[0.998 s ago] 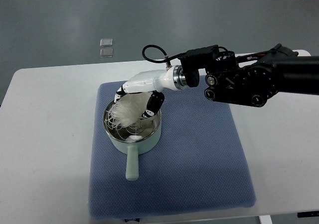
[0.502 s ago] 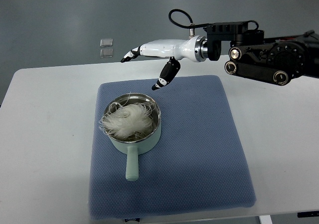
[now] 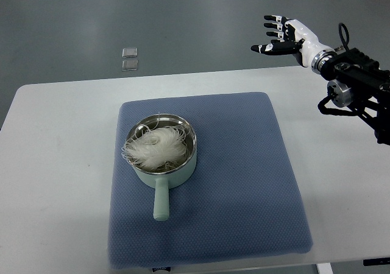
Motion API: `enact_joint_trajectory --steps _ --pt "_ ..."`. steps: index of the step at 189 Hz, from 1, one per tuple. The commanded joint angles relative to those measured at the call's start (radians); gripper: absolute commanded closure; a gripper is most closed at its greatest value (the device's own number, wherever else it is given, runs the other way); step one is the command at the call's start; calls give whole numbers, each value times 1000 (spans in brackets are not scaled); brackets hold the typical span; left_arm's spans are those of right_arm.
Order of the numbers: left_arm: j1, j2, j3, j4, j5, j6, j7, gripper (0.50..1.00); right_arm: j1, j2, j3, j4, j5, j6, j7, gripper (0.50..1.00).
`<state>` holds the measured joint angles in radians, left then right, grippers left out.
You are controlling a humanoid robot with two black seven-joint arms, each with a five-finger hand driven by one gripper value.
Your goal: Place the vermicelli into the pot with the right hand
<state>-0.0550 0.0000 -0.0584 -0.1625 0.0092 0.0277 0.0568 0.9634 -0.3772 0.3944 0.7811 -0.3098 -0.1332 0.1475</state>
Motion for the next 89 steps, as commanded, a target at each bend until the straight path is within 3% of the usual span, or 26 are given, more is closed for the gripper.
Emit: enact_joint_trajectory --steps 1,36,89 --pt "1 0 0 0 0 0 0 500 -78 15 79 -5 52 -2 0 593" --pt "1 0 0 -2 0 0 0 500 -166 55 179 -3 113 -2 9 581" --pt "1 0 0 -2 0 0 0 500 -177 80 179 -3 113 1 9 581"
